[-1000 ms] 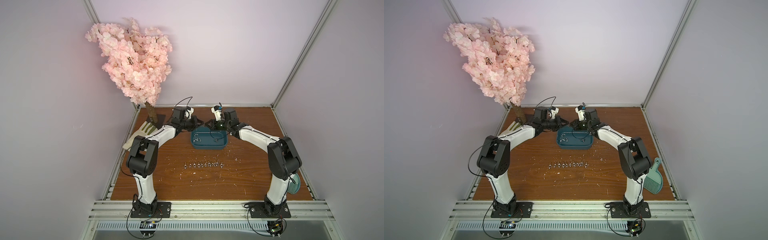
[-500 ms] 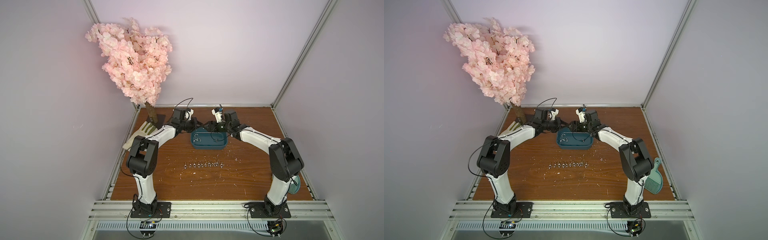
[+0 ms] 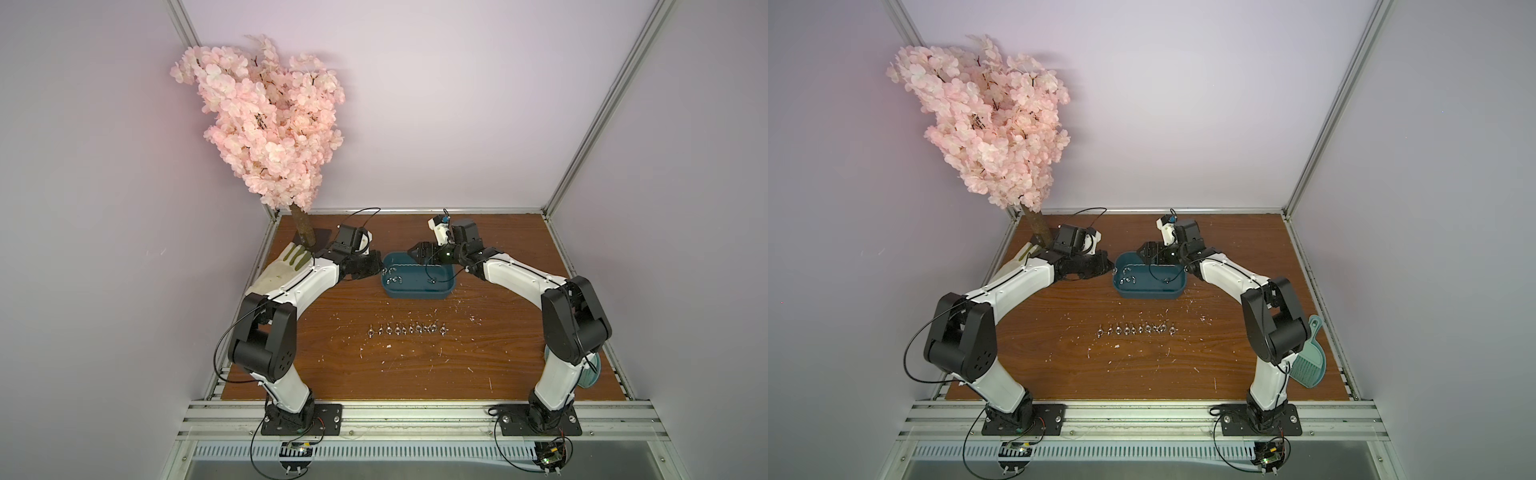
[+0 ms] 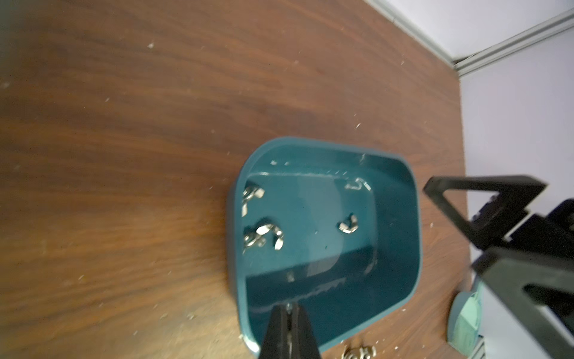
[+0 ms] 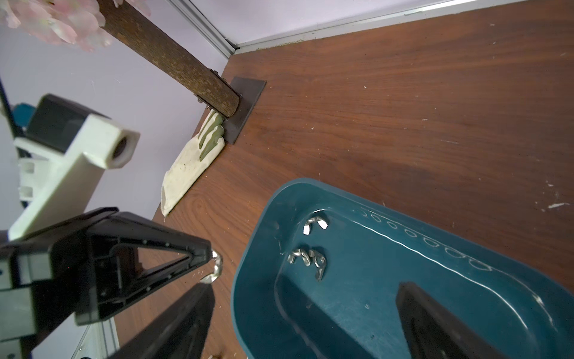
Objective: Take out the wing nut from the storage box
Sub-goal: Place the wing nut at the center of the board.
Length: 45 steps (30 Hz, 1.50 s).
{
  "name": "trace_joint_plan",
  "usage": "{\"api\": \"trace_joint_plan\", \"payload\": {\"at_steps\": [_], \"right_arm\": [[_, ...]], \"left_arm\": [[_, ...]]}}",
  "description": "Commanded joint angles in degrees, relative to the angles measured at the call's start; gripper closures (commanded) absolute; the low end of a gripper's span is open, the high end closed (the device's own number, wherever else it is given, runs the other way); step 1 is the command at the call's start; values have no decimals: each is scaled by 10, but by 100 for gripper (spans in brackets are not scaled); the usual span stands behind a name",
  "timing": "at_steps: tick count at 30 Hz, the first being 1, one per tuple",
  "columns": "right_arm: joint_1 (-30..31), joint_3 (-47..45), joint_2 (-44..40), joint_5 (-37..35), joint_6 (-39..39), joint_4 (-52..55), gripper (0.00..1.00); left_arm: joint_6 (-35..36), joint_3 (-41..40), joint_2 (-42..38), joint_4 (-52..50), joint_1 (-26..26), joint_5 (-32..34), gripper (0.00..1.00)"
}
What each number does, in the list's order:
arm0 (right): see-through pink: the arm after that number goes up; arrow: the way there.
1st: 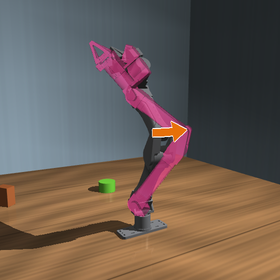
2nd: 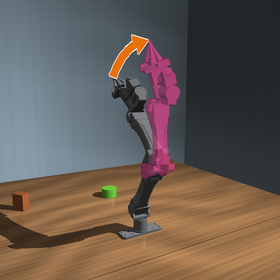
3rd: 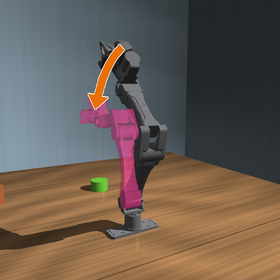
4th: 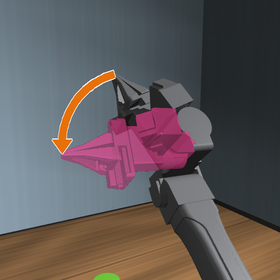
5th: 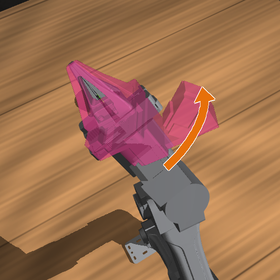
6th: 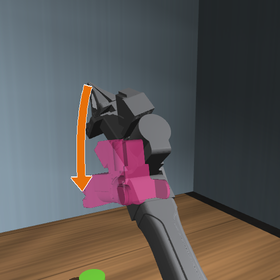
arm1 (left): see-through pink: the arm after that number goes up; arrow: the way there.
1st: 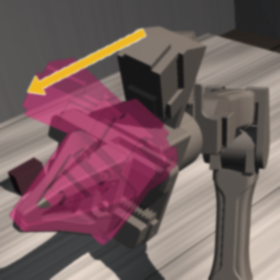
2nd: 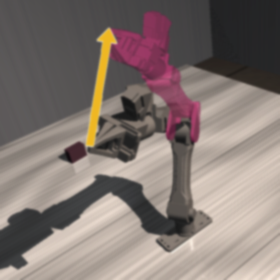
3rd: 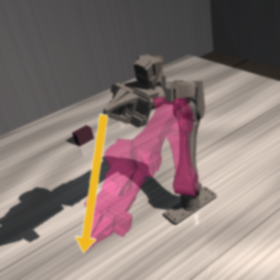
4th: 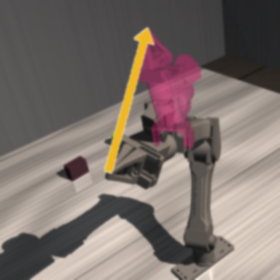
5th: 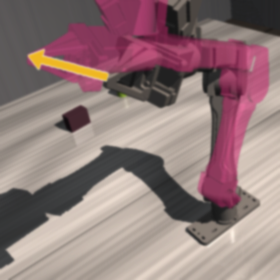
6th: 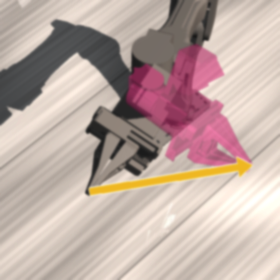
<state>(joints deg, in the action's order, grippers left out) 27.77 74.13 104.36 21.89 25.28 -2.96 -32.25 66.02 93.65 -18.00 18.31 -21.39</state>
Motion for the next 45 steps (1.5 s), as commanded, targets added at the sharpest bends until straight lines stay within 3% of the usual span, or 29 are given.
{"api": "trace_joint_plan", "payload": {"at_steps": [1, 12, 28, 38, 41, 45], "right_arm": [[-1, -10, -14, -9, -12, -3, 1], [3, -7, -8, -7, -8, 1, 1], [16, -10, -14, -13, -10, 11, 1], [20, -9, -12, -12, -10, 11, 1], [20, -8, -11, -13, -11, 11, 1], [20, -8, -11, -13, -11, 12, 1]], "left_arm": [[37, -34, -34, -61, -2, 76, 98], [38, -144, -95, -98, 58, 150, 99], [9, -230, -155, -98, 92, 159, 97], [2, -248, -132, -98, 109, 157, 94], [3, -245, -127, -97, 110, 158, 88], [4, -243, -124, -98, 109, 160, 72]]}}
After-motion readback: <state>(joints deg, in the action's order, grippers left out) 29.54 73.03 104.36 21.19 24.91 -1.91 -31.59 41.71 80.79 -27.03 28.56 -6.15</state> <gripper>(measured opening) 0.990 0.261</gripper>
